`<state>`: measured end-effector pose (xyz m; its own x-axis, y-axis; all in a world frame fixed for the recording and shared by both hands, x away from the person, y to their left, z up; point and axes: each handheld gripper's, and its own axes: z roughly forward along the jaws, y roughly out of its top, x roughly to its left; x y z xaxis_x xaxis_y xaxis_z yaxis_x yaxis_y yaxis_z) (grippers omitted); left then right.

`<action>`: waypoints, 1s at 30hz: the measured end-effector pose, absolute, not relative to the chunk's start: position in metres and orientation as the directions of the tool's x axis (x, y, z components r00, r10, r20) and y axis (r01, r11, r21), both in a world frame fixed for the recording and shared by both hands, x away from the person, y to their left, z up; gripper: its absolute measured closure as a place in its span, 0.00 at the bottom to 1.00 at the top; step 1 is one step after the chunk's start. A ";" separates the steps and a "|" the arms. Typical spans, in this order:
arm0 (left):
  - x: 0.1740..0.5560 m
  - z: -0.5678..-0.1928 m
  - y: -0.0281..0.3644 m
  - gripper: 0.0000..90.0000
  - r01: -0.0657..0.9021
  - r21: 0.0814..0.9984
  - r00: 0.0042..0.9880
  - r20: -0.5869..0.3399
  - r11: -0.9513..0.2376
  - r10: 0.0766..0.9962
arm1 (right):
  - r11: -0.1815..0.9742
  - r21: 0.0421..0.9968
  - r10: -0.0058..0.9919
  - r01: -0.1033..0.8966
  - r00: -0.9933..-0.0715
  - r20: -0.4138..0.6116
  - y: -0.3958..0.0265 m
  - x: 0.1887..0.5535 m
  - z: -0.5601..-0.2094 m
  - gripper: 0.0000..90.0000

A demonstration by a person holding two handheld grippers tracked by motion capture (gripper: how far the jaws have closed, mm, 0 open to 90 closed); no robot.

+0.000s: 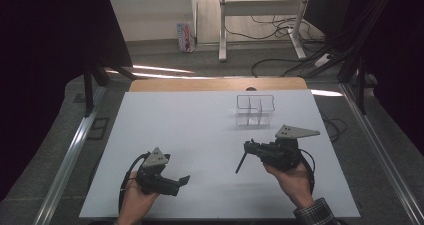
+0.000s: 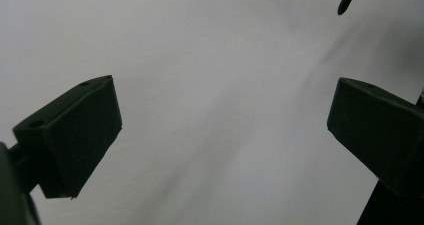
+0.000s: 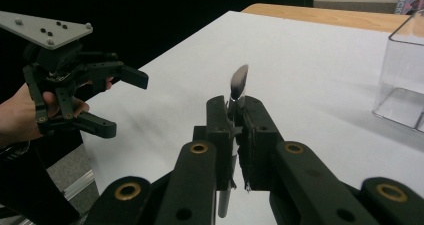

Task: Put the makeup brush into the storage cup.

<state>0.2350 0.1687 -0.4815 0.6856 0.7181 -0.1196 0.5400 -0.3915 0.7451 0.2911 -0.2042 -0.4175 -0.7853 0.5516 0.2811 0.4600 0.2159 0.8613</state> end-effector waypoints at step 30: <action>0.227 -0.492 0.215 0.02 0.603 0.700 0.585 -0.061 -0.383 0.809 | 0.198 0.893 0.654 0.404 -0.733 0.187 -0.235 0.299 -0.404 0.93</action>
